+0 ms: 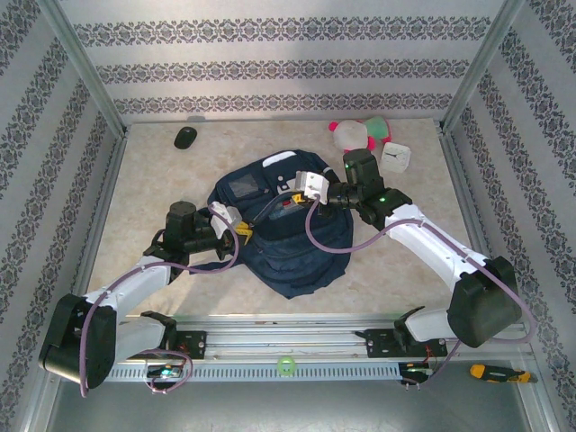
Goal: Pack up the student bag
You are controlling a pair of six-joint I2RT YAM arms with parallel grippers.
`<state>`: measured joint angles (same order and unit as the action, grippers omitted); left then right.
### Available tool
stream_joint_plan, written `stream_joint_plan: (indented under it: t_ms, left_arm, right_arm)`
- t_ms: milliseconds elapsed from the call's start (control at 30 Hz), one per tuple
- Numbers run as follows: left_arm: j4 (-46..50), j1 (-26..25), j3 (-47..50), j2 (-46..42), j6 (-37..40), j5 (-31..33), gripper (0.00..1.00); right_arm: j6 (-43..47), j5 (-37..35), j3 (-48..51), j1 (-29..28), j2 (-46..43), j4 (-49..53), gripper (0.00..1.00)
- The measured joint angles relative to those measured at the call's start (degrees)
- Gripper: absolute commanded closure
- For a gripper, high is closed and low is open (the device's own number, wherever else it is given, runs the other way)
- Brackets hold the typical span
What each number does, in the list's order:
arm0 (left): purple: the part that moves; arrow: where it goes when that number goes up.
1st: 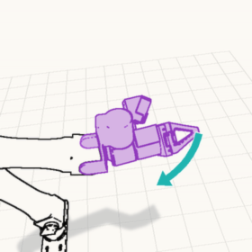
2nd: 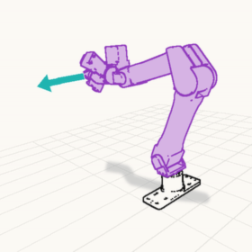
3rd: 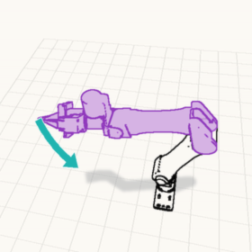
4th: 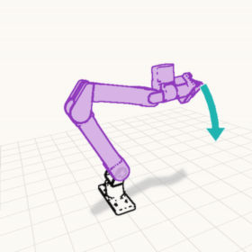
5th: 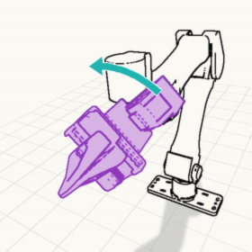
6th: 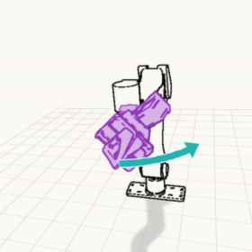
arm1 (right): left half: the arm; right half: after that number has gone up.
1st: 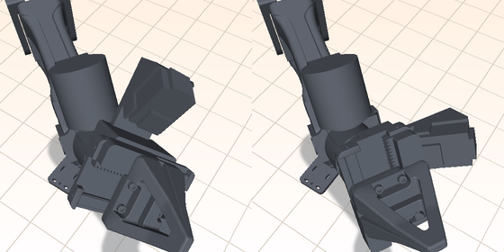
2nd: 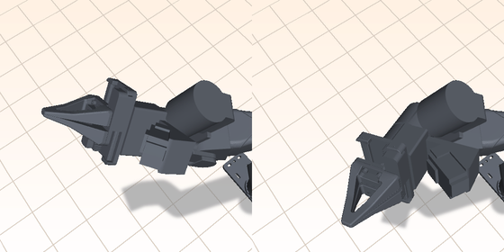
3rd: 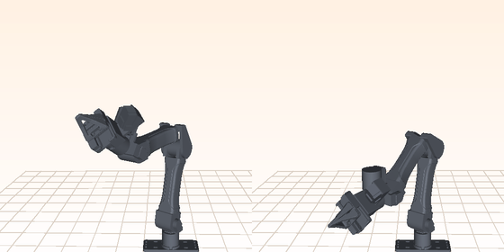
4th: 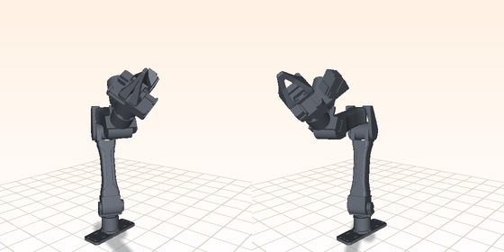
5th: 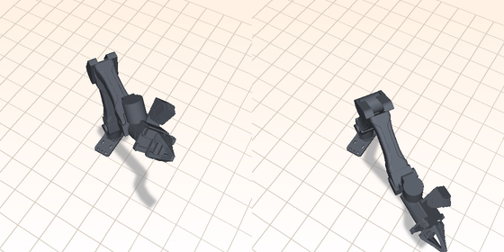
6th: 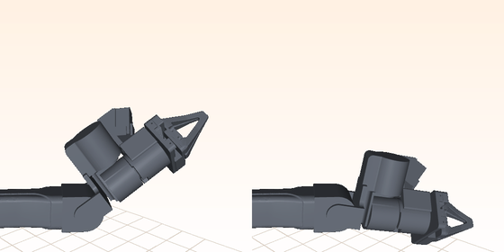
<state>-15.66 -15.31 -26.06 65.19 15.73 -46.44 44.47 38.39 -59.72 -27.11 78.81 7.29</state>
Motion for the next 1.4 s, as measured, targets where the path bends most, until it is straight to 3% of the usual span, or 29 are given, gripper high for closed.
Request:
stream_joint_plan:
  t_ms: [100, 300, 433, 533, 767, 867, 1033, 1133, 1233, 1333, 1400]
  left_arm:
    - [0.79, 0.00, -0.22, 0.00, 0.33, -0.09, 1.00]
    - [4.94, -0.07, -1.20, -1.20, 0.42, -1.55, 1.00]
    - [6.08, -0.11, -1.16, -2.99, 0.07, -1.51, 0.92]
    - [6.03, -0.13, -1.11, -3.28, -1.07, -1.38, 0.79]
    - [4.61, -0.76, -1.36, -0.24, -2.60, -1.33, 0.77]
    - [4.33, -0.81, -1.77, 1.81, -3.10, -1.27, 0.81]
    - [4.33, -0.87, -2.58, 2.32, -4.42, -0.35, 0.99]
    - [4.96, -1.46, -2.60, 0.98, -5.66, -0.22, 1.00]
    - [7.02, -2.01, -2.58, -1.22, -6.40, 0.79, 1.00]
    - [8.92, -2.45, -2.56, -3.23, -7.74, 2.12, 1.00]
    - [9.51, -2.84, -2.54, -3.91, -8.98, 2.64, 1.00]
  right_arm:
    - [0.00, -0.35, 0.00, -0.02, 0.00, -0.04, 1.00]
    - [-0.48, -1.97, 0.02, -0.04, 0.20, -0.28, 1.00]
    - [-0.66, -2.43, 0.00, -0.15, 0.28, -0.33, 1.00]
    - [-0.68, -2.58, 0.00, -0.15, 0.28, -0.50, 1.00]
    - [-0.83, -2.82, 0.02, -0.79, 0.28, -0.48, 1.00]
    - [-0.87, -2.91, 0.02, -0.79, 0.28, -0.48, 1.00]
    - [-1.09, -3.45, 0.02, -0.81, 0.28, -0.50, 1.00]
    - [-1.11, -3.67, 0.72, -0.90, 0.15, -0.92, 1.00]
    - [-1.11, -3.98, 2.78, -0.90, -1.38, -0.87, 0.94]
    - [-1.38, -4.28, 5.40, -1.05, -4.22, 0.48, 0.68]
    - [-2.03, -4.33, 6.69, -1.31, -6.34, 2.58, 0.61]
